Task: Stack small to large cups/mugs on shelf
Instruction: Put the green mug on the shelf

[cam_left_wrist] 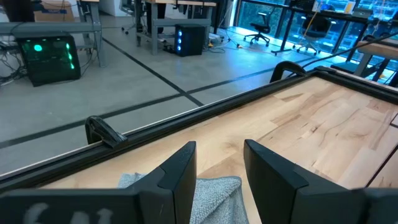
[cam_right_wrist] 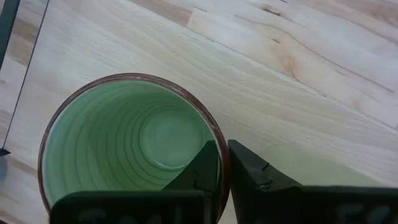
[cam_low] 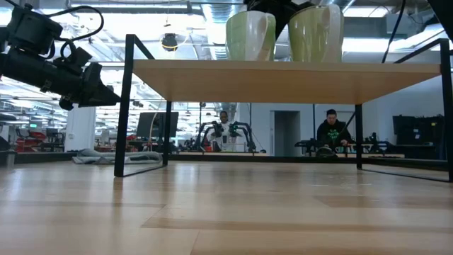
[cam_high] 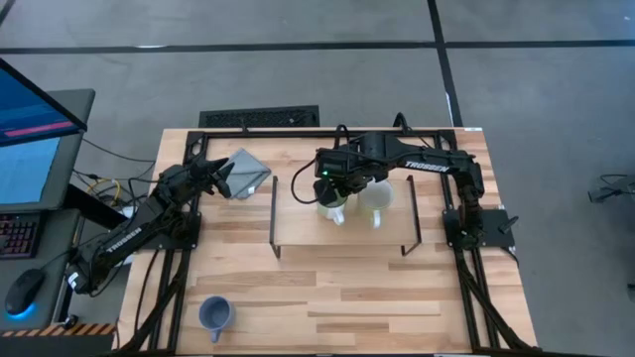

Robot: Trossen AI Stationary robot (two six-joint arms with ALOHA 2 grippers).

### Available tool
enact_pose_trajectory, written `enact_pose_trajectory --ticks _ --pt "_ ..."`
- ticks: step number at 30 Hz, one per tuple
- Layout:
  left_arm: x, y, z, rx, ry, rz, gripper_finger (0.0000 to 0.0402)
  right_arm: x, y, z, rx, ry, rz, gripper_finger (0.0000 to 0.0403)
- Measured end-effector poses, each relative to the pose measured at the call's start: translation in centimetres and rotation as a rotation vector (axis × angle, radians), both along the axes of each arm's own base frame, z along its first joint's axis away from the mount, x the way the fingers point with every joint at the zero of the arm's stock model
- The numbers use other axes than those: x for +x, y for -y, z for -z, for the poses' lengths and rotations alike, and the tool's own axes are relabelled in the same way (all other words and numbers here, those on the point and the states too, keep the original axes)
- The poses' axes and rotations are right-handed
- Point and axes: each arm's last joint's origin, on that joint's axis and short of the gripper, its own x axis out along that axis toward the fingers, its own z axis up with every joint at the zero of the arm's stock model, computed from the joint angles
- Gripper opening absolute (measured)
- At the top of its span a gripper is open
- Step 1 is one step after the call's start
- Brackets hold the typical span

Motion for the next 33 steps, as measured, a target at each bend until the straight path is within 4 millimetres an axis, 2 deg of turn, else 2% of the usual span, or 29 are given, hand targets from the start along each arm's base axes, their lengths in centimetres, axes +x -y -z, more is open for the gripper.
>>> enact_pose_trajectory --ticks 23,33 --pt "0.01 0.0 0.0 0.0 0.0 0.002 0.0125 -0.04 -0.1 -0.04 0.031 0.003 0.001 0.0048" --pt "0.01 0.01 0.0 -0.001 0.0 0.003 0.0125 -0.04 -0.11 -0.04 0.035 0.003 0.0 0.008"
